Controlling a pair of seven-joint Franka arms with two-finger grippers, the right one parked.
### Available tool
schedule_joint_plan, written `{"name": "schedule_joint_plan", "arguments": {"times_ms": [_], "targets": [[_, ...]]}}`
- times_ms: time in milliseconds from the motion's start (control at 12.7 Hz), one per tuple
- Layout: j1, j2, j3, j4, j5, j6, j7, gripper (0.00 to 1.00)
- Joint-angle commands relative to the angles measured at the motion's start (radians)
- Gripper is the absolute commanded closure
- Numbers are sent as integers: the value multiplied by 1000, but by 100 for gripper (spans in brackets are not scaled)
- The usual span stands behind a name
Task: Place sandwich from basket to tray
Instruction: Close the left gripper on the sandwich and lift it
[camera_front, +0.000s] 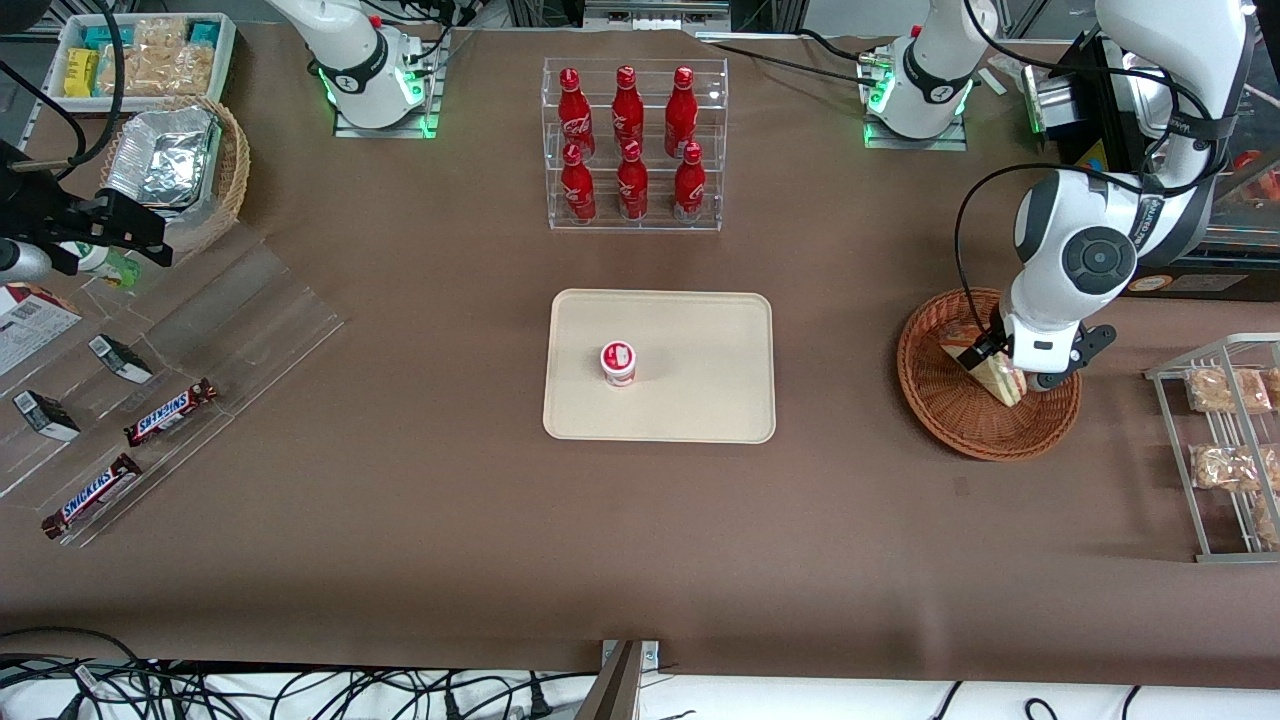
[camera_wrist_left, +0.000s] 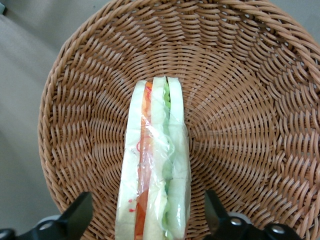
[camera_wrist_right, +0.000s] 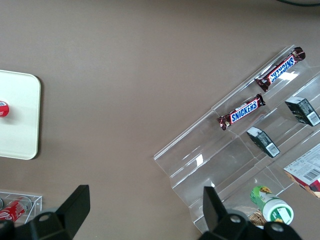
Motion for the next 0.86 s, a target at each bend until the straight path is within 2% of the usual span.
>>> {"name": "schedule_joint_plan", "arguments": {"times_ms": [0, 79, 157, 550, 786], "targets": [[5, -24, -4, -24, 28, 13, -40, 47], [5, -21, -4, -22, 28, 14, -58, 59], [3, -19, -4, -22, 28, 16, -66, 62], [-3, -30, -12, 11, 26, -4, -70, 62], [-3, -42, -91, 115, 28, -151, -46, 62]]}}
